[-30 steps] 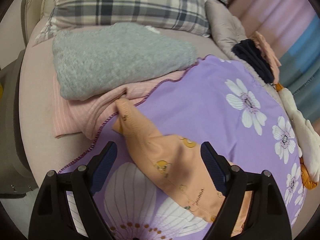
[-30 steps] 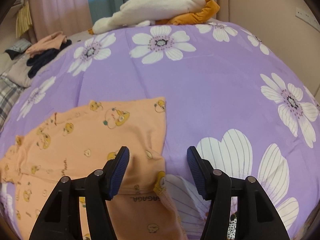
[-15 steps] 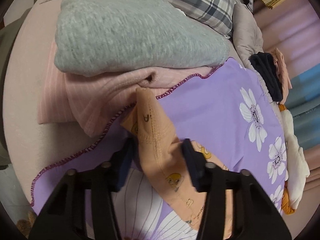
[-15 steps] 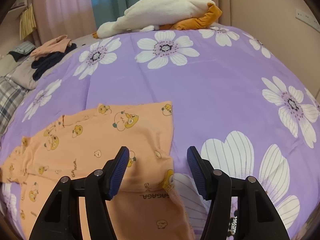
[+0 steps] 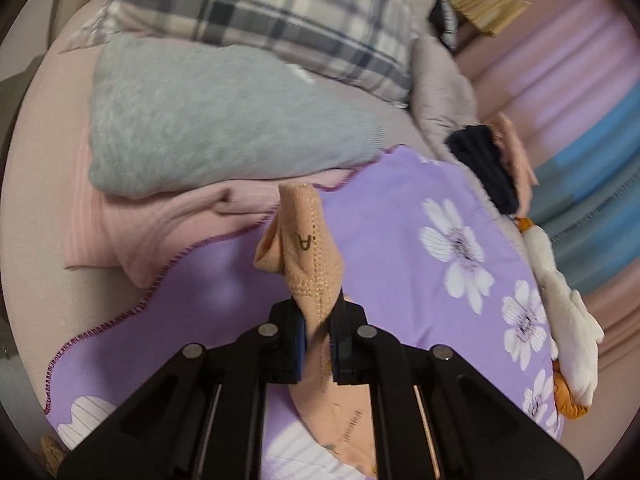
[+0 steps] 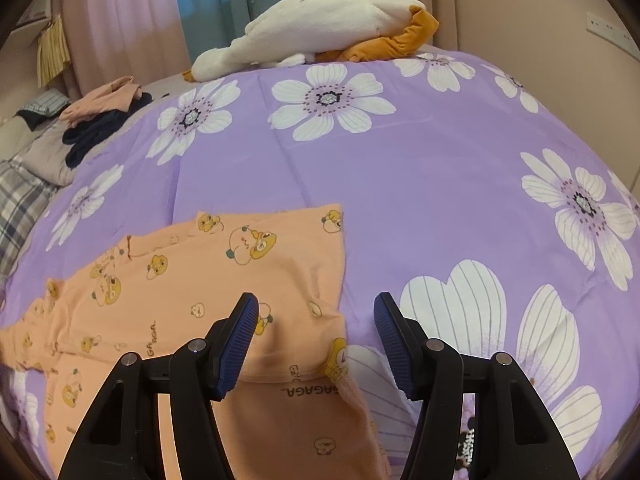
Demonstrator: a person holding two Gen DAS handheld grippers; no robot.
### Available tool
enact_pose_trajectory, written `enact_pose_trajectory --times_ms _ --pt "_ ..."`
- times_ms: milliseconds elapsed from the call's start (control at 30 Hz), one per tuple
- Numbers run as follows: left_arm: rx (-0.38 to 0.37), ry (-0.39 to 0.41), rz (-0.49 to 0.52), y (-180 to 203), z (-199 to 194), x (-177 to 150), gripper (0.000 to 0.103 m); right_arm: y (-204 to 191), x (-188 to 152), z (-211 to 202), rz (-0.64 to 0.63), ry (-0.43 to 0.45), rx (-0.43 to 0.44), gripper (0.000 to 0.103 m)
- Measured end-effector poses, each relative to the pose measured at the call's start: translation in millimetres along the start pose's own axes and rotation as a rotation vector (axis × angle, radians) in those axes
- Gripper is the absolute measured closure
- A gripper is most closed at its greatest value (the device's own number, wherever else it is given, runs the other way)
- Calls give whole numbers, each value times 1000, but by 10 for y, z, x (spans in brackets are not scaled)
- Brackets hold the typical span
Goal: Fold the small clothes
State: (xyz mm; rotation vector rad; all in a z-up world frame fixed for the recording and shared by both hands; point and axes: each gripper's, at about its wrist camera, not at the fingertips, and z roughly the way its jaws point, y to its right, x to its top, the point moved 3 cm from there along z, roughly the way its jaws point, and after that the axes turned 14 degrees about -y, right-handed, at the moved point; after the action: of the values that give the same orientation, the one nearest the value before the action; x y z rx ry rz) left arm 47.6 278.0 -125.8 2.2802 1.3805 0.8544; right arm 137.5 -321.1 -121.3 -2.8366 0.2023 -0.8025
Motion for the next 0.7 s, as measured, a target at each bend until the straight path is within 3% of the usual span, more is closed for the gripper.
enact_pose_trajectory --times_ms 200,400,700 --pt "-93 -2 107 343 -143 -147 95 -4 3 -9 2 0 1 44" --pt "-135 12 240 725 -322 -366 95 -20 8 -17 -2 2 1 44" --pt "-236 -24 436 1288 -483 -884 95 -15 -2 -68 3 16 9 44"
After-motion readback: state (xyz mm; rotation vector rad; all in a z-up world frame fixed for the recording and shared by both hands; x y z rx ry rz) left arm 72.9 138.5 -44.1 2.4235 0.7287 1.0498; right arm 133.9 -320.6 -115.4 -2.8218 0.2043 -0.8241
